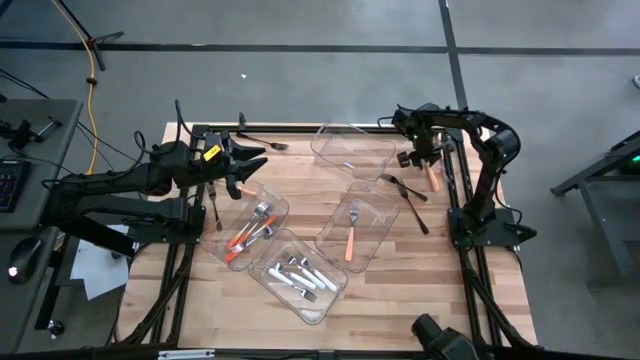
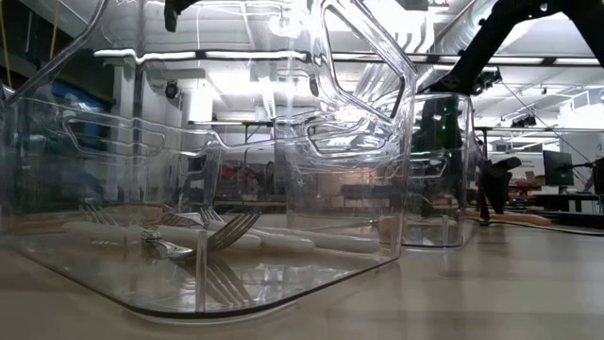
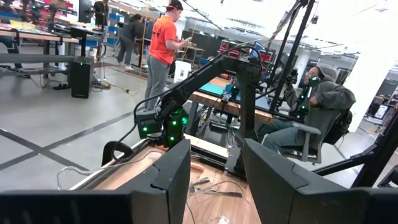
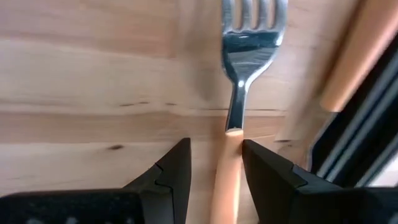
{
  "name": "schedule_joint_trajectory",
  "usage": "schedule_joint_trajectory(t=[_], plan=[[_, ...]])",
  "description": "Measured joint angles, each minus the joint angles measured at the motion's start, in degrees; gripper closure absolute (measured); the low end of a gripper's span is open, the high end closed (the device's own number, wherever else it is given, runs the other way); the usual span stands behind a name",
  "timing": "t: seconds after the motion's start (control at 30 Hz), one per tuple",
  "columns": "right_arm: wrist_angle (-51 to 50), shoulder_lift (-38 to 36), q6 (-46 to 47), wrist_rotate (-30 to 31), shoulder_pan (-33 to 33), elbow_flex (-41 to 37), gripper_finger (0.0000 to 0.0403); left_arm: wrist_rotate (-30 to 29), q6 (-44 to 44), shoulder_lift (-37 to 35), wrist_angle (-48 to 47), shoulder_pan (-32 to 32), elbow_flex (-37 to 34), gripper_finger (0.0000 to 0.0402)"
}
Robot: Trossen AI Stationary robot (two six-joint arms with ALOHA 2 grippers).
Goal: Sort silverware by color (type)
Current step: Put the light orange fork into the middle right transparent bin
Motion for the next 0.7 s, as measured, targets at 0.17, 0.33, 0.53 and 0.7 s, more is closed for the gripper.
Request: schedule_joint_trajectory(t=[0.17, 0.33, 0.53, 0.7], plan=[[1.1, 0.0, 0.4, -0.9, 0.6, 0.0, 0.0274, 0.0, 0.0, 0.0, 0.0, 0.0, 0.0, 0.0266], [1.4, 0.0, 0.8, -0.5, 0.6, 0.0, 0.0274, 0.0, 0.0, 0.0, 0.0, 0.0, 0.0, 0.0266], [1.0, 0.0, 3.8, 3.1, -0.5, 0.7, 0.0274, 0.0, 0.0, 0.0, 0.0, 0.0, 0.0, 0.0266], [1.9, 0.0, 3.0, 3.4, -1.1, 0.7, 0.0274, 0.0, 0.0, 0.0, 0.0, 0.0, 0.0, 0.0266]])
